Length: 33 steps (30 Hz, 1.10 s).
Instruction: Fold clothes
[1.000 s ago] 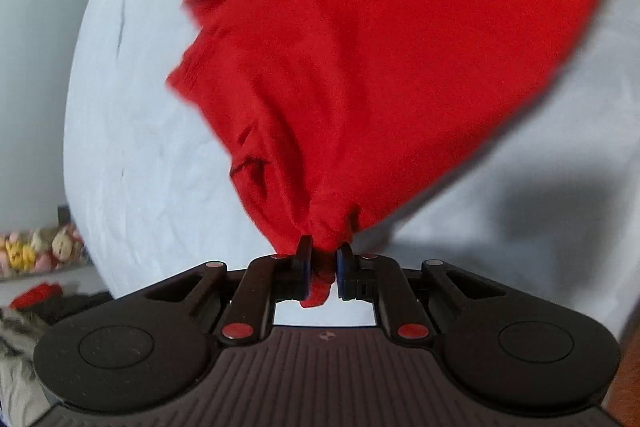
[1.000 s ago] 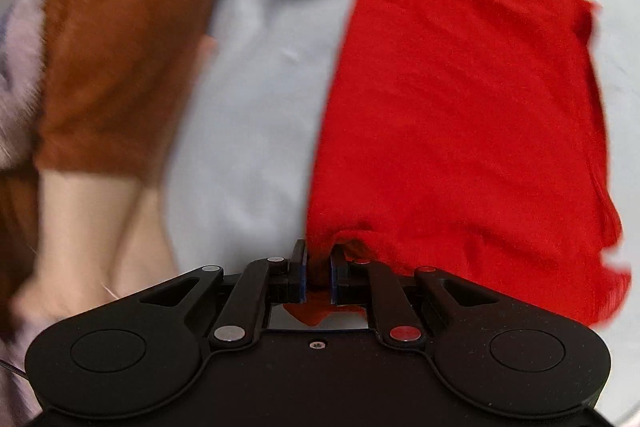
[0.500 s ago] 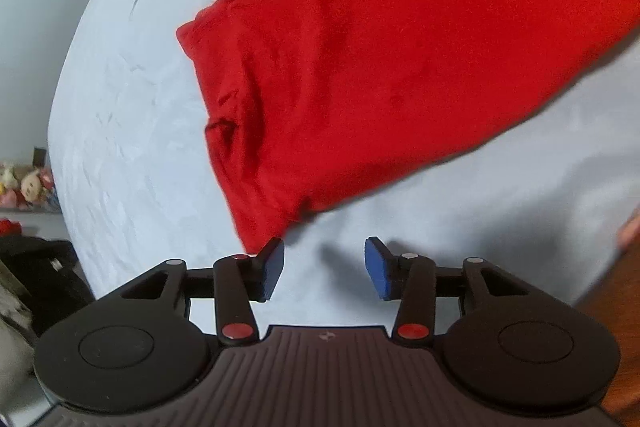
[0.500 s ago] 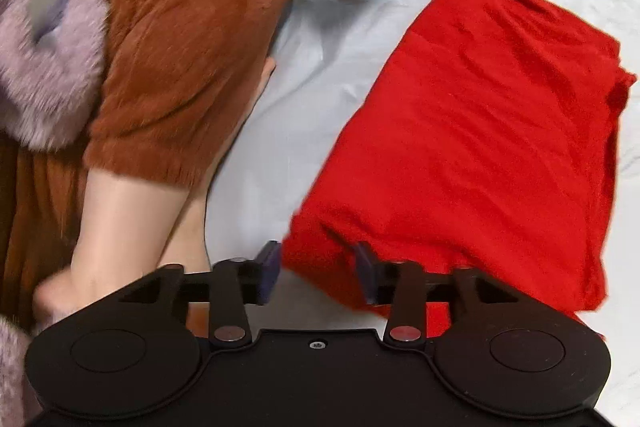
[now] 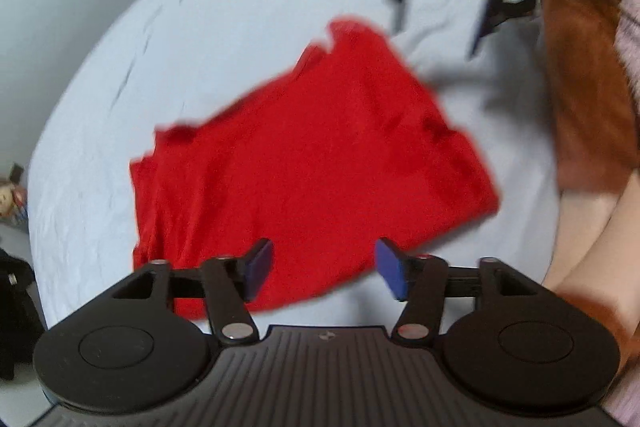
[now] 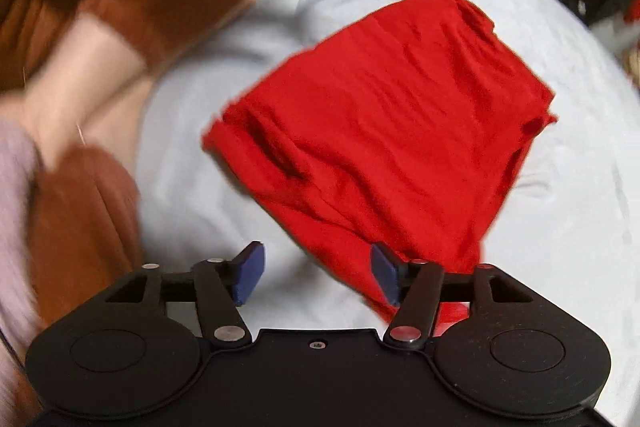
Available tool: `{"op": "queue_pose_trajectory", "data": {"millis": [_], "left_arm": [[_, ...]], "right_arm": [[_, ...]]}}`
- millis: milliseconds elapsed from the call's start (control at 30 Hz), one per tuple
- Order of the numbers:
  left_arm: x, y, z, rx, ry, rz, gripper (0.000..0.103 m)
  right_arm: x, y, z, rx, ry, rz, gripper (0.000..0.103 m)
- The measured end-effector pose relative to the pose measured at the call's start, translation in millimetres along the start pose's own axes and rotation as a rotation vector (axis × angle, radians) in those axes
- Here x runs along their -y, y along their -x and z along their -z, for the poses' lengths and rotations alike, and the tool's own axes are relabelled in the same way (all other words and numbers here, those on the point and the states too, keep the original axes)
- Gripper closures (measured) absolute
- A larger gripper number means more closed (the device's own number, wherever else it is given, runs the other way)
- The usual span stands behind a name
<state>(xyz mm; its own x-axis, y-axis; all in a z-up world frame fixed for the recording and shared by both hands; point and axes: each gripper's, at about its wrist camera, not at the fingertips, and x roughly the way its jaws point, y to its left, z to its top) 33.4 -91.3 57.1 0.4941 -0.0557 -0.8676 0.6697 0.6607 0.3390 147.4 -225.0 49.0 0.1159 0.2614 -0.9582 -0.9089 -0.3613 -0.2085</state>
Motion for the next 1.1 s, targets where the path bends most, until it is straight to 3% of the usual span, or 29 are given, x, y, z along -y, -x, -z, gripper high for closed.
{"op": "queue_pose_trajectory", "data": {"millis": [233, 467, 667, 967, 1100], "left_arm": [[62, -45, -29, -0.072, -0.002, -0.044, 0.038], [86, -77, -39, -0.174, 0.134, -0.032, 0.038], [97, -105, -44, -0.245, 0.122, -0.087, 0.038], [86, -119, -44, -0.252, 0.196, -0.044, 0.038], [69, -124, -41, -0.233, 0.267, 0.004, 0.048]], "right_arm": [[-1, -28, 24, -0.086, 0.329, 0.138, 0.039], [10, -58, 38, -0.094, 0.464, 0.135, 0.039], [13, -78, 49, -0.119, 0.624, 0.158, 0.038], [27, -94, 45, -0.079, 0.694, 0.145, 0.038], [34, -97, 40, -0.090, 0.687, 0.111, 0.046]]}}
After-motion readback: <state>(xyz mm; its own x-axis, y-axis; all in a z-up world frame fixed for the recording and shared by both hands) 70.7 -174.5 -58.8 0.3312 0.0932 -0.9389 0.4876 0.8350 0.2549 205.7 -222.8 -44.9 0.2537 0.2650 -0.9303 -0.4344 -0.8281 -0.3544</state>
